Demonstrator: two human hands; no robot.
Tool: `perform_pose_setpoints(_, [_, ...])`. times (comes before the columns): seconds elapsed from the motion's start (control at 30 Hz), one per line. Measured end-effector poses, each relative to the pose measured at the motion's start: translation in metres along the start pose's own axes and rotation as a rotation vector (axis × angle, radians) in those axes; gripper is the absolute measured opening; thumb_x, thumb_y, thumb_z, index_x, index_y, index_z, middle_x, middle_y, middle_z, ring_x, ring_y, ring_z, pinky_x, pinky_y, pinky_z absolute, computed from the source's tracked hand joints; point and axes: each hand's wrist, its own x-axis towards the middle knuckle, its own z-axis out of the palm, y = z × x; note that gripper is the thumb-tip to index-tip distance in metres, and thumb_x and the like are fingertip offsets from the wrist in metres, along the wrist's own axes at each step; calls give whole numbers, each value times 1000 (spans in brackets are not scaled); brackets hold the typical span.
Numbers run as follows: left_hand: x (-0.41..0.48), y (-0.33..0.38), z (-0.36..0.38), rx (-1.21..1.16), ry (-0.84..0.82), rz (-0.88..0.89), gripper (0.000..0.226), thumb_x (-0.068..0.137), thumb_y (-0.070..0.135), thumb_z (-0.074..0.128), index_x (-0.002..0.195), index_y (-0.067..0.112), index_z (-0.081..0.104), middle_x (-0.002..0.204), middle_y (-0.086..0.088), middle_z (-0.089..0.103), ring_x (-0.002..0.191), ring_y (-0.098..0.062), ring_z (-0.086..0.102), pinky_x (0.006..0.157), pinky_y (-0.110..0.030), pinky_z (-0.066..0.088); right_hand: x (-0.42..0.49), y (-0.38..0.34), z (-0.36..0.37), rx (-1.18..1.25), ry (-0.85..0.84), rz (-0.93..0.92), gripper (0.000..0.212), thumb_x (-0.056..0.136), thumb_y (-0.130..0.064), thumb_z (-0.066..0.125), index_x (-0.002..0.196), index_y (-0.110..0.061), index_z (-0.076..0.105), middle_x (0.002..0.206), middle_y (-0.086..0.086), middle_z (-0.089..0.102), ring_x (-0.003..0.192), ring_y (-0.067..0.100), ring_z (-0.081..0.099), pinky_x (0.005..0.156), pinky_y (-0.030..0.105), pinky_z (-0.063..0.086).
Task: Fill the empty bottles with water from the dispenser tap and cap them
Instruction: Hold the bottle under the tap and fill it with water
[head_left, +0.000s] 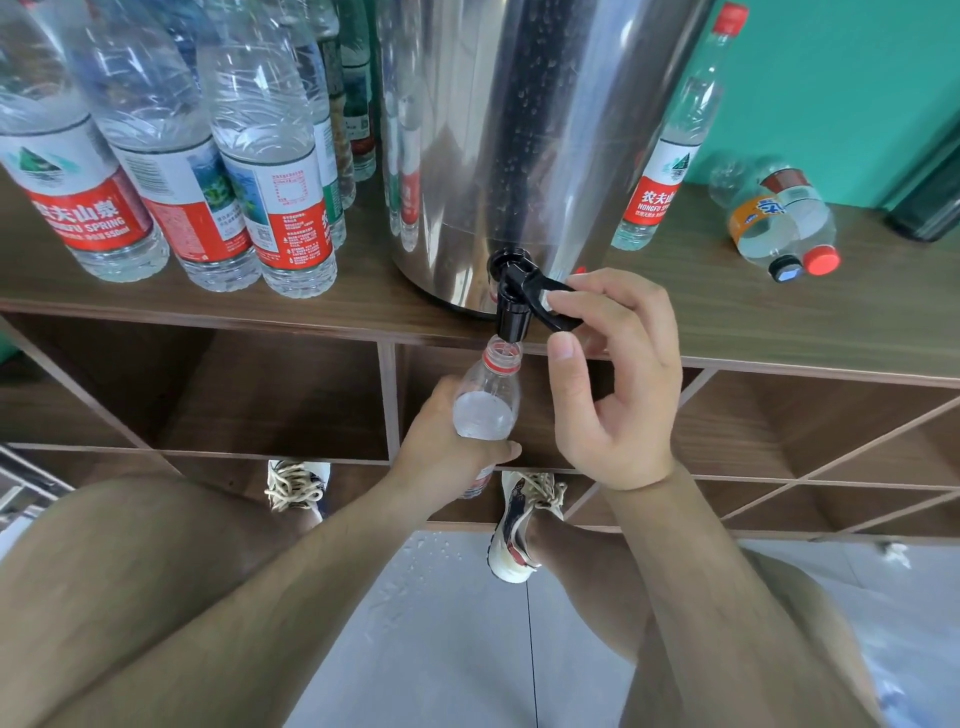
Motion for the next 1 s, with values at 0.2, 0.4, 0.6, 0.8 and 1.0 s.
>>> perform_pose_setpoints(0.2, [-1, 3, -1, 5, -4, -12, 82, 66, 34, 95, 130, 40, 43, 120, 17, 58, 111, -12, 58, 83, -26, 47, -1, 1, 1, 1, 4, -11, 26, 99, -12, 57, 115, 5, 69, 122, 13, 54, 105, 31, 62, 74, 54, 55])
perform_pose_setpoints(0.4, [-3, 5, -3, -14, -15, -13, 81, 68, 30, 94, 131, 40, 44, 122, 15, 58, 114, -13, 58, 87, -28, 46, -1, 1, 1, -9, 6, -10, 27, 98, -11, 57, 113, 7, 69, 119, 17, 56, 102, 31, 62, 73, 50, 55])
perform_pose_setpoints(0.6, [-6, 7, -2, -16, -25, -14, 82, 70, 29, 93, 133, 38, 43, 125, 13, 58, 116, -14, 57, 90, -30, 47, -1, 2, 0, -29, 15, -9, 27, 99, -12, 57, 112, 7, 71, 125, 17, 58, 103, 34, 64, 74, 56, 55])
perform_pose_setpoints(0.8, [-8, 8, -2, -18, -26, -13, 83, 70, 28, 93, 135, 37, 42, 126, 12, 57, 117, -14, 57, 91, -30, 45, -2, 1, -2, -55, 5, -26, 27, 101, -14, 57, 114, 5, 72, 129, 8, 61, 104, 32, 65, 76, 55, 55])
perform_pose_setpoints(1.0, [-7, 9, -2, -22, -22, -12, 81, 70, 28, 93, 132, 37, 42, 124, 13, 57, 116, -13, 57, 89, -29, 44, -2, 1, -2, -55, 0, -25, 27, 100, -12, 58, 113, 6, 72, 128, 10, 62, 104, 30, 64, 77, 53, 55])
